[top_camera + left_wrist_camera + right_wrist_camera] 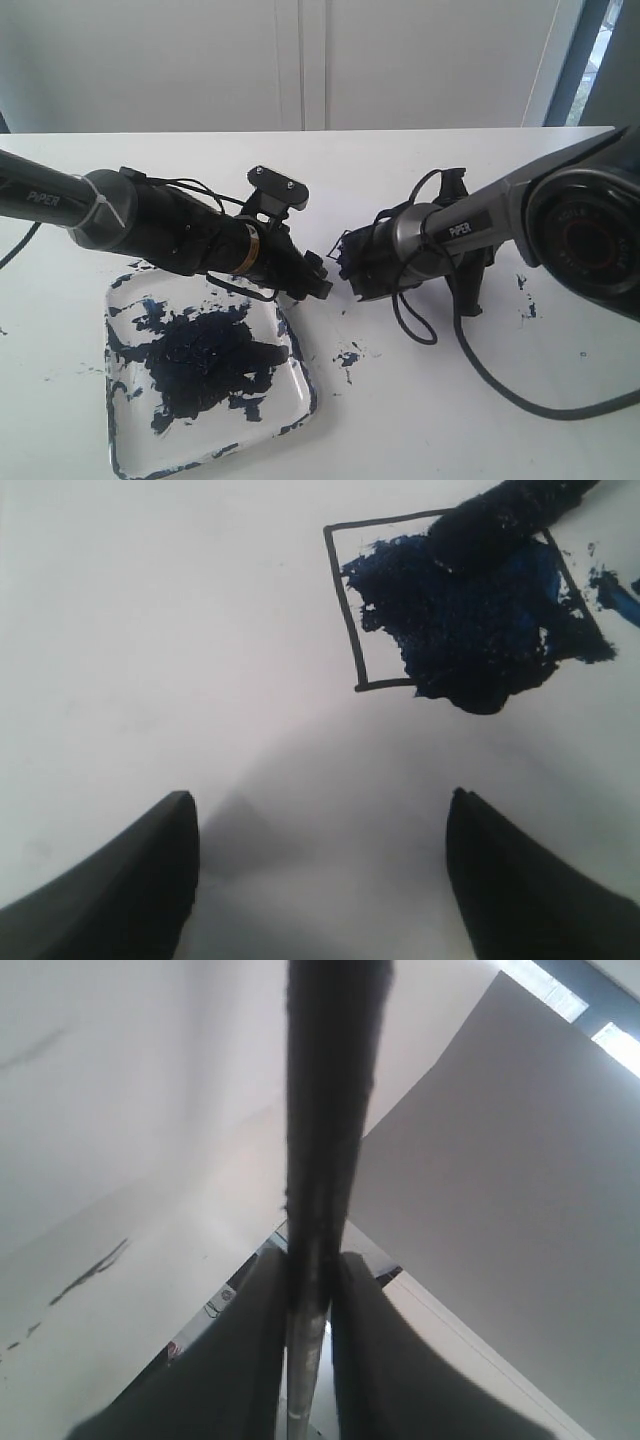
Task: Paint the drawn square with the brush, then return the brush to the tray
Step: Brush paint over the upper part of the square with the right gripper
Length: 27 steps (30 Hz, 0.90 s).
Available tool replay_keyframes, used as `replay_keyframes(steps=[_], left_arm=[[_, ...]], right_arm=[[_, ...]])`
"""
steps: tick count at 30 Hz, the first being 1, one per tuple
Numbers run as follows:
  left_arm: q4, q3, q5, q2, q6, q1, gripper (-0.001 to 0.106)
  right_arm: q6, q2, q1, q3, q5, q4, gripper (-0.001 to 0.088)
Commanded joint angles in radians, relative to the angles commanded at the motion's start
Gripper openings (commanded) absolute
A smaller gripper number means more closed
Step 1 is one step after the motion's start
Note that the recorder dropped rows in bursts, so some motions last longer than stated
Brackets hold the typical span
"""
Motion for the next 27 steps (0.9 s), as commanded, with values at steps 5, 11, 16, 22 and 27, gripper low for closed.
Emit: replay_keyframes(steps=[5, 11, 16, 22, 27], left_arm=[[0.0, 0.0, 0.004, 0.0, 0.0, 0.0, 0.072], [0.0, 0.0, 0.004, 0.0, 0.0, 0.0, 0.072], [0.0, 0.0, 0.013, 0.0, 0.0, 0.0, 0.072], [0.0, 0.0, 0.013, 0.0, 0.0, 0.0, 0.072], [0.0, 0.0, 0.013, 0.0, 0.0, 0.0, 0.072]], right_arm=[[-0.003, 0.0, -0.006, -0.011, 0.0, 0.002, 0.0], [-0.022, 0.0, 0.0, -0.011, 0.0, 0.047, 0.0], [-0.023, 0.0, 0.022, -0.011, 0.0, 0.052, 0.0], [-0.032, 0.0, 0.029, -0.011, 0.0, 0.076, 0.0], [-0.037, 0.0, 0.029, -0.007, 0.0, 0.085, 0.0]])
